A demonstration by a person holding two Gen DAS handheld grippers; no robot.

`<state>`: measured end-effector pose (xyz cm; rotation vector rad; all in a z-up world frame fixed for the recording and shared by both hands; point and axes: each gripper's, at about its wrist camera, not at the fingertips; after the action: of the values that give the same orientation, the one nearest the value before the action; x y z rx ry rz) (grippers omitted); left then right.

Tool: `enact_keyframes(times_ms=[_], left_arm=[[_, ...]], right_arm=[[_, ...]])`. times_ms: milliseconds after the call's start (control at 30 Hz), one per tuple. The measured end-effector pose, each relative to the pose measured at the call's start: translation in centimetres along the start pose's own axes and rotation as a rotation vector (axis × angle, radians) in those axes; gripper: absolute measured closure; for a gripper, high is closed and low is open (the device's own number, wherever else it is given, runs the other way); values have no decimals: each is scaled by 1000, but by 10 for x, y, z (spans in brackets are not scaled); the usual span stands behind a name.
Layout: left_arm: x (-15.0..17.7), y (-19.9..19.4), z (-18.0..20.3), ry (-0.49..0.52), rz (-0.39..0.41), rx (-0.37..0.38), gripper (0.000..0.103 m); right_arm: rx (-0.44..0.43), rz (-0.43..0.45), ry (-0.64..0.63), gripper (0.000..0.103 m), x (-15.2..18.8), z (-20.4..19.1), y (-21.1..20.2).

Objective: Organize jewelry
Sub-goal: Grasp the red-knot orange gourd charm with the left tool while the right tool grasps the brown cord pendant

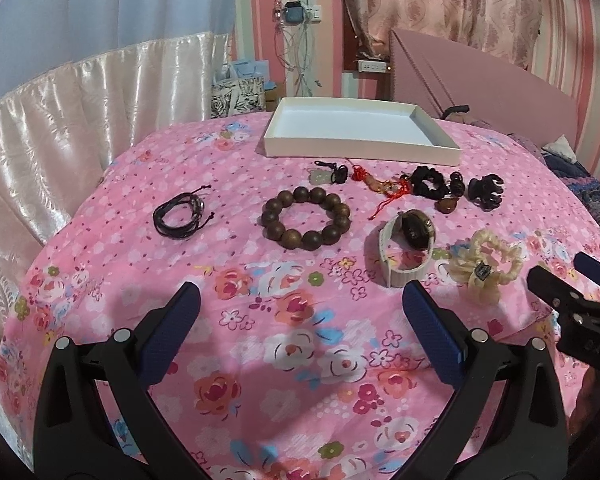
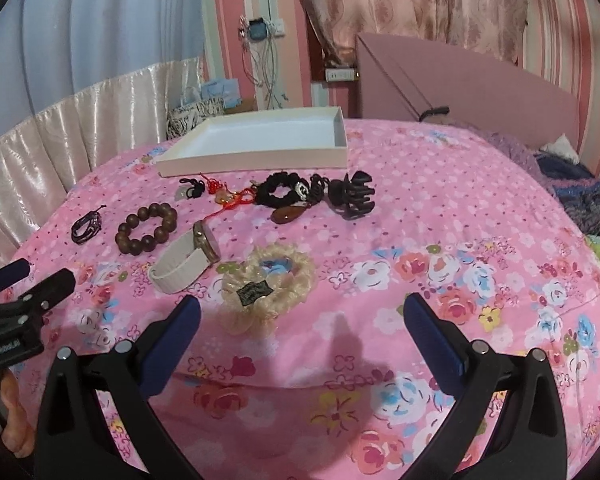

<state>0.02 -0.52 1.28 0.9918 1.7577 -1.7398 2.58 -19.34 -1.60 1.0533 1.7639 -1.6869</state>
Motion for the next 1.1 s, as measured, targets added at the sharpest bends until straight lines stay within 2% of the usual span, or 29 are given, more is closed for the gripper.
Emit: enact_keyframes(times_ms=[133, 267, 333, 500, 600, 767, 900, 1100], left_arm=[[-11, 0, -2, -17, 16, 0, 3], [-26, 4, -9, -57, 16, 44, 3], [-33, 5, -10, -60, 20, 30, 3], [-55, 18, -4, 33, -47, 40, 3], [-77, 26, -6, 50, -33, -2, 3], [-121, 38, -9, 60, 0, 3, 3], [-145, 60, -11, 45, -6, 26, 3], [-167, 100, -1, 47, -46, 93, 3]], right_arm=[[22, -13, -13, 2, -16, 0, 5], [14, -26, -10, 2, -33, 1, 9], [14, -38, -7, 2, -42, 4, 14], [-23, -52, -35, 2, -66, 3, 22], [-29, -41, -49, 2, -82, 1, 27], [-33, -12, -44, 2, -118, -1, 40], [-29, 4, -58, 2, -135, -7, 53], [-5, -27, -60, 4, -140, -8, 86]])
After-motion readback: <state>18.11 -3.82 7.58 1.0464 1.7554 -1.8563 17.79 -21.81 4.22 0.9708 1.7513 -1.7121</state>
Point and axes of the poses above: each gripper's, at about its wrist camera, not at the fingertips, and y roughly the way its jaws point, z to its right, x to its underside, and after that the axes turned 3 degrees about y, right-handed
